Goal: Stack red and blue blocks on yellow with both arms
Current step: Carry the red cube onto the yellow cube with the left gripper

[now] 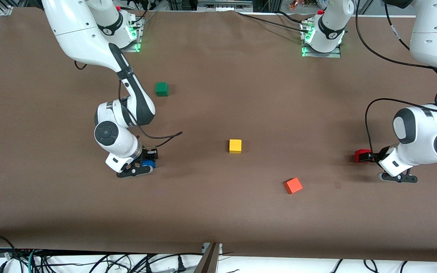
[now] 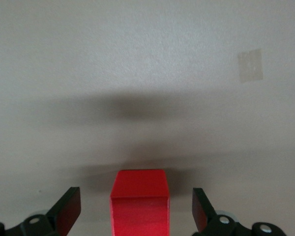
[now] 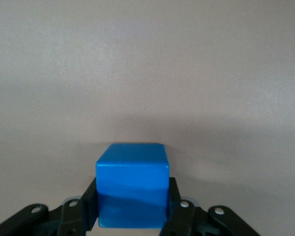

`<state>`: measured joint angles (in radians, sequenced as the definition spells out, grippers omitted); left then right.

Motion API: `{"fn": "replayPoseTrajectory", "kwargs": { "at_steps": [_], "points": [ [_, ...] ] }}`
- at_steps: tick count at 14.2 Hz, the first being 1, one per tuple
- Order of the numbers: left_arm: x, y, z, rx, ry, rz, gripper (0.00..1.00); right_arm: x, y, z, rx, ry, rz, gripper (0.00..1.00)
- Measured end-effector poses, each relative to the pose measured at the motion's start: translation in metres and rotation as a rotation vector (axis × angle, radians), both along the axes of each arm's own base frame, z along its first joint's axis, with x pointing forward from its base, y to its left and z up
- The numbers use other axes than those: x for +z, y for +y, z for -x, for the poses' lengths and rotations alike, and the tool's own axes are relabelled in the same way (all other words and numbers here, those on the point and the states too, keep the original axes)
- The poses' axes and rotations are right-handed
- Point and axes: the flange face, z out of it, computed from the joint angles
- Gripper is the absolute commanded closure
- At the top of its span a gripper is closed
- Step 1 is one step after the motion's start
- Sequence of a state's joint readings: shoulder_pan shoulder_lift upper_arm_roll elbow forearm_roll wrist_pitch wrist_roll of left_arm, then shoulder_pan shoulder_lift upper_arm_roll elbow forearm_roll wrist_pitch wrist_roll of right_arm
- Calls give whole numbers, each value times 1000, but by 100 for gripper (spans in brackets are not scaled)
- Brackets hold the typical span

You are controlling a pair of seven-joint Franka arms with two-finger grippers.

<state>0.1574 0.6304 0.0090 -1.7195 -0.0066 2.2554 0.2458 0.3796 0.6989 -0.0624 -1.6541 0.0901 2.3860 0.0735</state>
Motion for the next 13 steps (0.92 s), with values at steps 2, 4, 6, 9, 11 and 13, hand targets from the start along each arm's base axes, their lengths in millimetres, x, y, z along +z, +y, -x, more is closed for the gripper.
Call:
{"fn": "replayPoseTrajectory", "kwargs": {
  "at_steps": [2, 4, 6, 9, 11, 13],
  "points": [
    [-10, -1, 7, -1, 2, 1, 18, 17, 2, -4, 2, 0, -3, 96],
    [-14, -2, 10, -1, 3, 1, 39, 57, 4, -8, 5, 19, -4, 91],
    [-17, -2, 12, -1, 9, 2, 80, 120, 3, -7, 10, 42, -6, 91],
    [-15, -3, 12, -2, 7, 2, 100, 222, -9, 10, 13, 102, 2, 91],
    [0, -13, 7, -13, -18, 9, 100, 269, -20, 24, 12, 108, 7, 91],
    [32, -49, -3, -8, -51, 33, 100, 287, -24, 32, 16, 105, 5, 91]
  ]
}}
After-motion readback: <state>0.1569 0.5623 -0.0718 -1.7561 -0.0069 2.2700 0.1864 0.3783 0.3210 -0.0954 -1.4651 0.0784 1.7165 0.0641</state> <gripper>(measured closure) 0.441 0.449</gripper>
